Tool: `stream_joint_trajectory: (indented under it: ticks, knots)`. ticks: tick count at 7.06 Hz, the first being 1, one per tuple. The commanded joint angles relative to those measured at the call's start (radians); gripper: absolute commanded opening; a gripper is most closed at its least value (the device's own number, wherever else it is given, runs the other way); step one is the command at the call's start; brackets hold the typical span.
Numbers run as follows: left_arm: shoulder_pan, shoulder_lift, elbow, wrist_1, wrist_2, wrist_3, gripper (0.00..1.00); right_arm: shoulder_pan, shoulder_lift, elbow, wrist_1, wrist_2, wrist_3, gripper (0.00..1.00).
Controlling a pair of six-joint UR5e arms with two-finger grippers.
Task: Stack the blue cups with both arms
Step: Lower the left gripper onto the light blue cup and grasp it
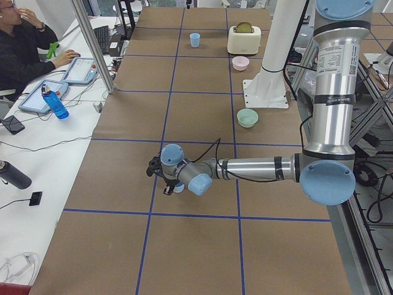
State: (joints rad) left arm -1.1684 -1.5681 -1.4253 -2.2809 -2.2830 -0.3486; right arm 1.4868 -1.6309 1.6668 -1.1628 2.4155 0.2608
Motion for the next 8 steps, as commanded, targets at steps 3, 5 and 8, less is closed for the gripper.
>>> stream_joint_trajectory:
  ticks: [3, 5, 8]
  knots:
    - [0.006, -0.058, -0.079, 0.105, -0.038, -0.003, 0.0, -0.054, 0.051, -0.007, -0.009, -0.01, 0.065, 1.0]
    - [0.007, -0.154, -0.241, 0.396, -0.039, -0.018, 0.0, -0.123, 0.085, -0.021, -0.003, -0.025, 0.113, 1.0]
    - [0.143, -0.256, -0.435, 0.589, -0.018, -0.294, 0.0, -0.186, 0.126, -0.071, 0.005, -0.076, 0.127, 0.99]
